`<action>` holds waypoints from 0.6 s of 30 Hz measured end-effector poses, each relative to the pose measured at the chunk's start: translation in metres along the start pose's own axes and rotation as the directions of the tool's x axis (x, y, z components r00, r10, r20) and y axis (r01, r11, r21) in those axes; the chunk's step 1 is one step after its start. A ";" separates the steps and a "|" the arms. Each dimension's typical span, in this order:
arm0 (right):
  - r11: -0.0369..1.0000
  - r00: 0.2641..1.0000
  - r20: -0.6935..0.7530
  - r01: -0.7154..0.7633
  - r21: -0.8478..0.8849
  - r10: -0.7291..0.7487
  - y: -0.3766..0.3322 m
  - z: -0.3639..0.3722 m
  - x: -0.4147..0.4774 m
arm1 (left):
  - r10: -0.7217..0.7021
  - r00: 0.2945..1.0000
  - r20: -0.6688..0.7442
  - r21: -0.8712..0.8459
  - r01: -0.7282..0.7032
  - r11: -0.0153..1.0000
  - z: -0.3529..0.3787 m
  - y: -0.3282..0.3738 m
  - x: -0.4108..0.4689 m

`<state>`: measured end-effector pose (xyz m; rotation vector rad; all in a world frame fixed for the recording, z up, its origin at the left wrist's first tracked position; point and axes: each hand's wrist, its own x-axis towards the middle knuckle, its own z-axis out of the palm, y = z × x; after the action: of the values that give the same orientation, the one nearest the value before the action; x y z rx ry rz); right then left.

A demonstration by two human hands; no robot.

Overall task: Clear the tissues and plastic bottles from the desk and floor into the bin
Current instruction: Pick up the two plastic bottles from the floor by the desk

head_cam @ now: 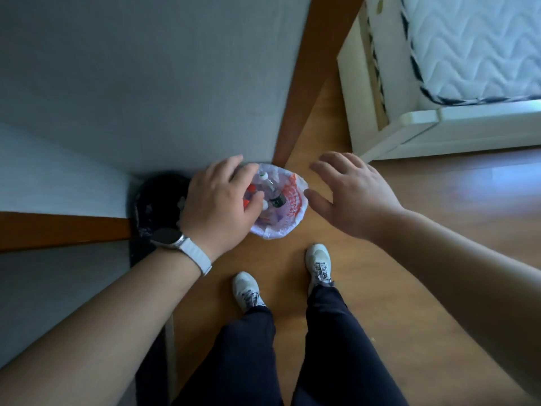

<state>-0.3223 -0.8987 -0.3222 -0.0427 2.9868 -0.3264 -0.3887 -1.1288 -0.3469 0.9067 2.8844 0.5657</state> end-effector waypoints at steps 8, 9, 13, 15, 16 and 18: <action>0.992 0.992 -0.068 -0.114 -0.050 0.110 -0.008 -0.102 -0.074 | 0.193 0.981 0.024 0.071 -0.194 0.978 -0.081 0.057 0.003; 0.989 0.989 -0.077 -0.133 -0.057 0.129 -0.004 -0.114 -0.083 | 0.225 0.974 0.022 0.077 -0.226 0.971 -0.089 0.069 0.007; 0.973 0.973 -0.117 -0.209 -0.096 0.197 0.021 -0.162 -0.120 | 0.350 0.937 0.019 0.101 -0.350 0.931 -0.120 0.125 0.028; 0.961 0.957 -0.161 -0.258 -0.103 0.239 0.036 -0.183 -0.139 | 0.407 0.913 0.008 0.109 -0.406 0.908 -0.131 0.155 0.038; 0.953 0.947 -0.183 -0.284 -0.102 0.263 0.045 -0.192 -0.149 | 0.428 0.904 0.001 0.111 -0.426 0.898 -0.135 0.170 0.044; 0.941 0.925 -0.229 -0.327 -0.081 0.302 0.063 -0.207 -0.168 | 0.459 0.889 -0.011 0.109 -0.455 0.884 -0.140 0.202 0.054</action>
<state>-0.1853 -0.7856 -0.1130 0.4878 3.1470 -0.1223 -0.3483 -0.9905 -0.1405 1.6314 2.7477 0.4621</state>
